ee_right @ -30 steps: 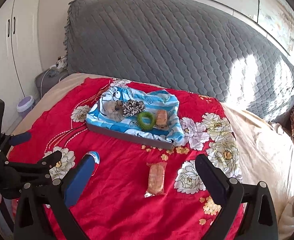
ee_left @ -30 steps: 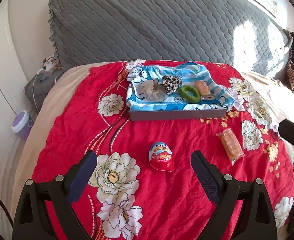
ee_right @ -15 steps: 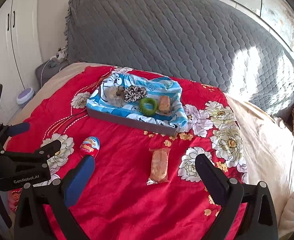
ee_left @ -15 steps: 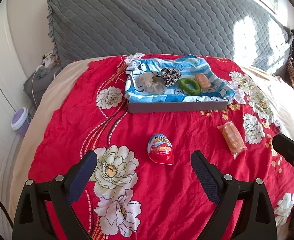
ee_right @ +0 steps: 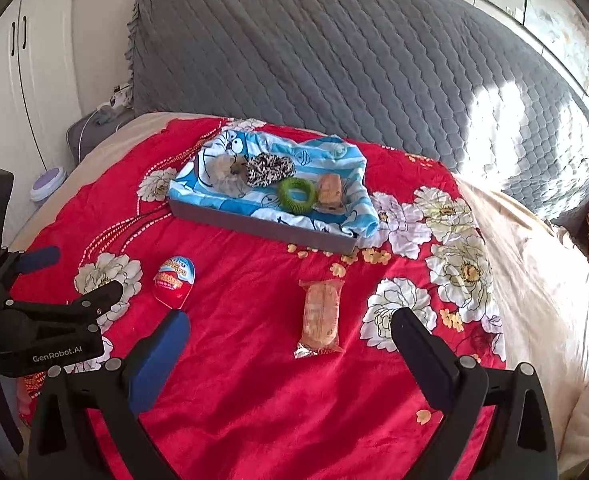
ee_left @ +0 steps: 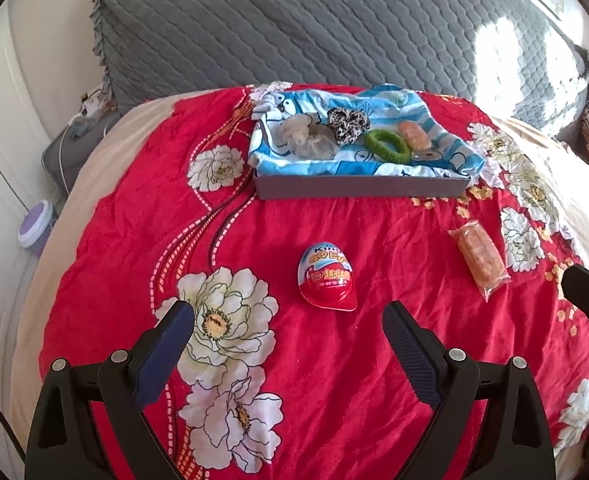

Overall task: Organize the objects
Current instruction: 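Move left tool to the Kinder egg while right tool moves to the wrapped pastry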

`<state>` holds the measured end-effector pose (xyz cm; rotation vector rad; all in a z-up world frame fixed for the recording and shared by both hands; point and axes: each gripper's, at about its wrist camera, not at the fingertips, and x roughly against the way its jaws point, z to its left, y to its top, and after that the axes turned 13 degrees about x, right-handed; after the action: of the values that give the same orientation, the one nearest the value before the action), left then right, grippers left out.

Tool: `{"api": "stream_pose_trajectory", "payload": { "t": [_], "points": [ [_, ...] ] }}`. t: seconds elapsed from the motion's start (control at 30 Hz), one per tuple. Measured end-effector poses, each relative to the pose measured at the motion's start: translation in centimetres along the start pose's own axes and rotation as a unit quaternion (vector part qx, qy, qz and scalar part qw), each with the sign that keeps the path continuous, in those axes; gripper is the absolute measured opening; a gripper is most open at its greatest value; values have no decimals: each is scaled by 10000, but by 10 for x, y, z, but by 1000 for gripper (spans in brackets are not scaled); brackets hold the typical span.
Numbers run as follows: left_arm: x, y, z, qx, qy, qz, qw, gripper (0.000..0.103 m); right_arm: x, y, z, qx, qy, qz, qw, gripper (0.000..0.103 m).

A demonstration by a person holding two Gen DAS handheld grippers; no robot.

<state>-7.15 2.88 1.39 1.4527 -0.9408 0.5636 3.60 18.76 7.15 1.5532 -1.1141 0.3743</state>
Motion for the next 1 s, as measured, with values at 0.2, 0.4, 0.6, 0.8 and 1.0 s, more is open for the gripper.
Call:
{"api": "stream_pose_trajectory", "payload": {
  "t": [0.2,0.4,0.6,0.8,1.0],
  "points": [
    [-13,-4,3,55,21,142,9999,95,-8,-5,-1,-88,48,59,9999,101],
    [-26,-10,2,72,21,225,9997,95,-19,-12,-1,-164,89,139,9997,101],
    [-36,-16,-6,-52,-2,271,9996,95,-33,-23,-2,-289,45,239,9993,101],
    [-46,-16,-9,-21,-24,330,9995,95,-47,-27,-5,-301,25,341,9990,101],
    [-52,-13,-10,17,-56,364,9993,95,-61,-26,-13,-440,57,425,9981,101]
  ]
}}
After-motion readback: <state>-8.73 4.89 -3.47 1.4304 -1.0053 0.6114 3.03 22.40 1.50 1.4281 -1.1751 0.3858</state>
